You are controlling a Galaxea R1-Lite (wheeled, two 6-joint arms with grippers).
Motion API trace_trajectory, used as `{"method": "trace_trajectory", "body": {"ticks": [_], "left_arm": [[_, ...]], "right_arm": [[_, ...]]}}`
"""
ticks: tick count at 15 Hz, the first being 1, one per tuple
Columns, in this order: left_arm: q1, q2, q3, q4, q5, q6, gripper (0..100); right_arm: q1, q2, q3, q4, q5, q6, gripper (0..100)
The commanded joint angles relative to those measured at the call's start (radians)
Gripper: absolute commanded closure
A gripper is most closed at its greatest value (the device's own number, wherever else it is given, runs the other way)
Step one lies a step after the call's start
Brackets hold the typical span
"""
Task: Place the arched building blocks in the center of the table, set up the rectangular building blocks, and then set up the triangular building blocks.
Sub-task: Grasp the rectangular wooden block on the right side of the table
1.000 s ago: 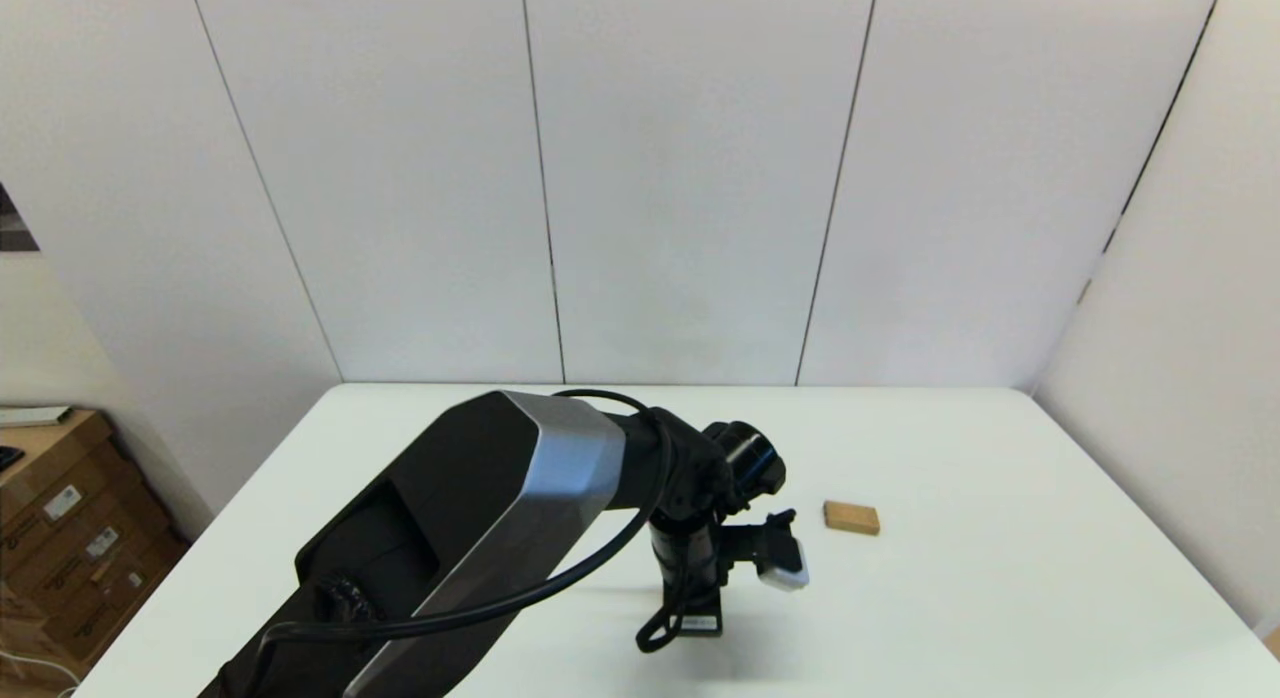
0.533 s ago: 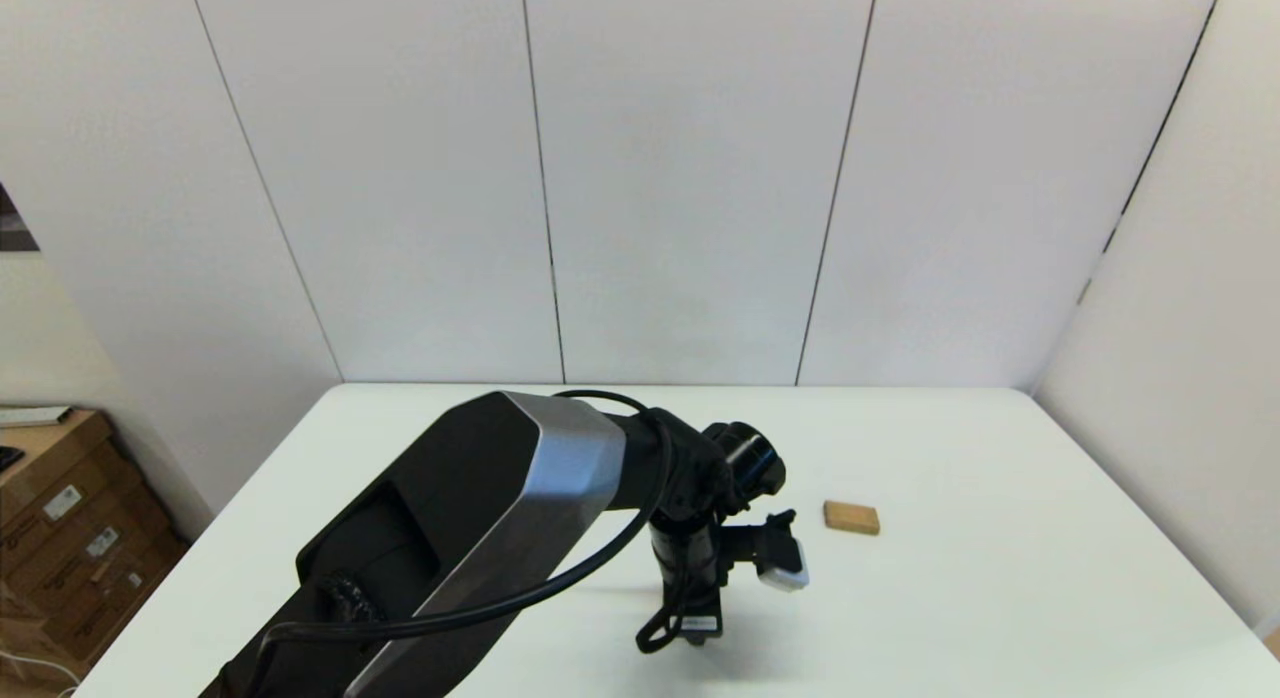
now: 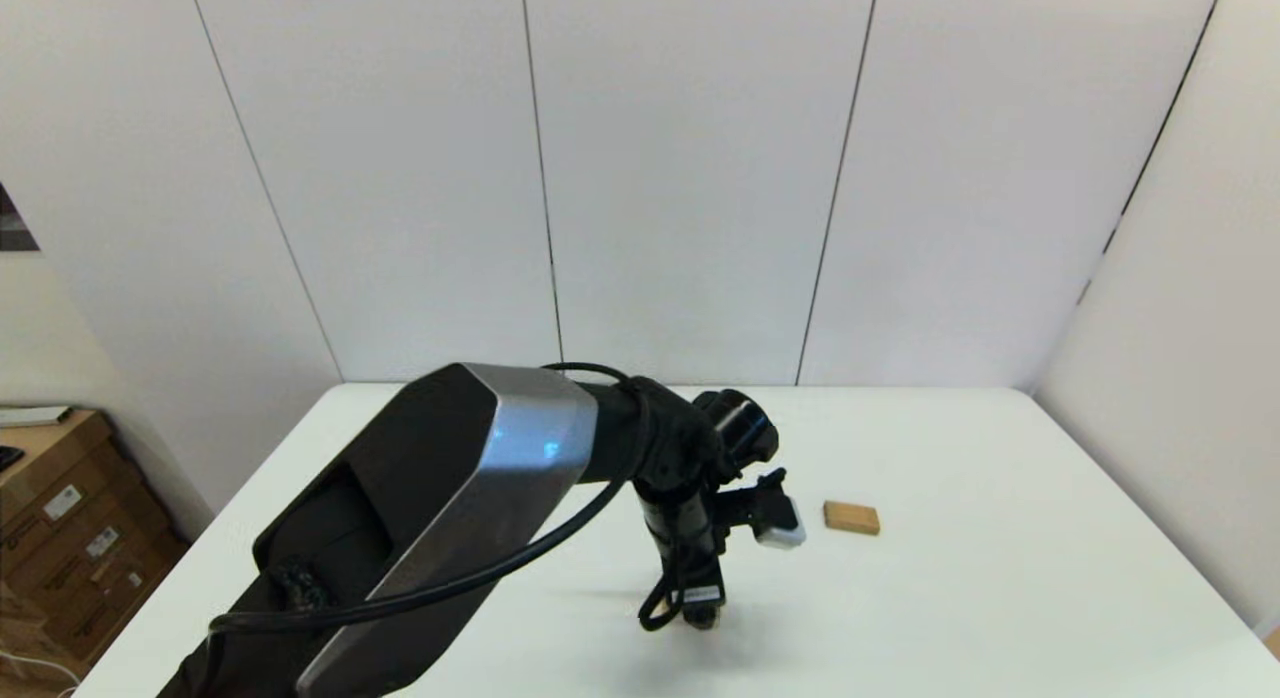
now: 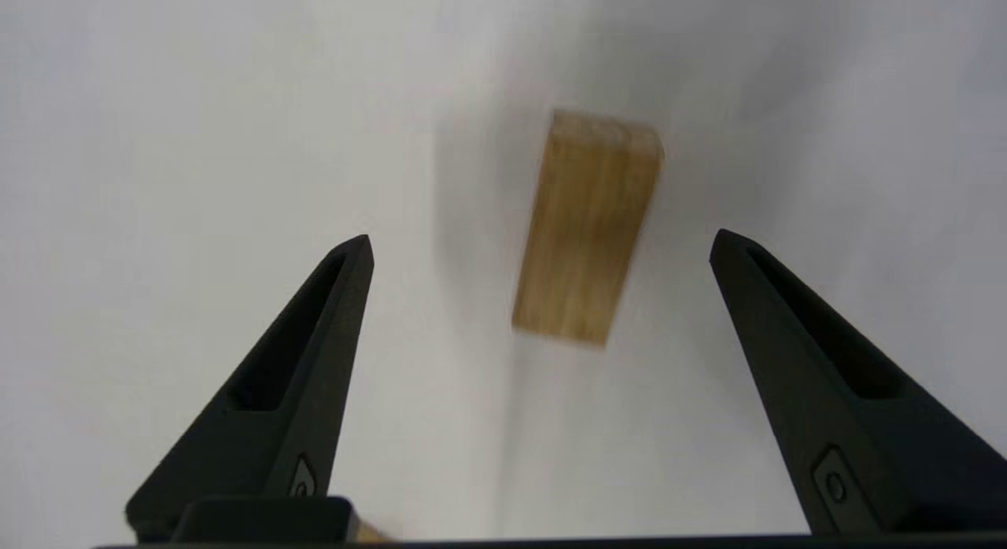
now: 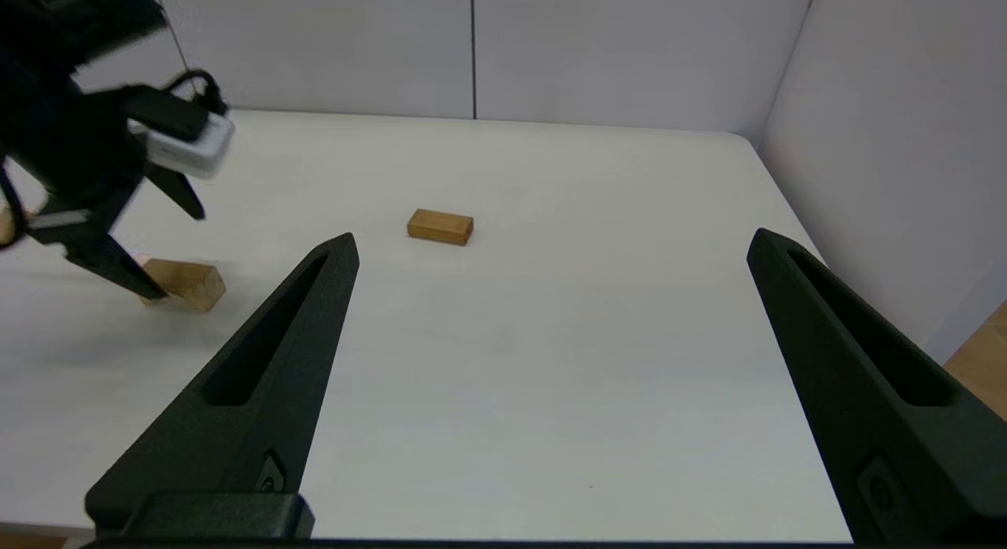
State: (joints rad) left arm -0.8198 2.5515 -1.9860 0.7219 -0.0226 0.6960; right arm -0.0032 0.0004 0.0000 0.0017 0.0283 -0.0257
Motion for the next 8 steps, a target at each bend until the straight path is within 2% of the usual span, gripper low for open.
{"method": "trace_trajectory", "body": {"ticks": [1,5,8], "left_arm": [[-0.001,-0.082,-0.001,0.056,-0.008,0.002,0],[0.01,-0.149,-0.001,0.105,-0.007,-0.004,0],[0.033,-0.241,-0.001,0.12,-0.004,-0.098,0]], "right_arm": [[0.0,-0.002,0.002,0.0,-0.001,0.0,0],[0.0,0.0,0.002,0.0,0.001,0.0,0],[0.0,0.0,0.002,0.0,0.001,0.0,0]]}}
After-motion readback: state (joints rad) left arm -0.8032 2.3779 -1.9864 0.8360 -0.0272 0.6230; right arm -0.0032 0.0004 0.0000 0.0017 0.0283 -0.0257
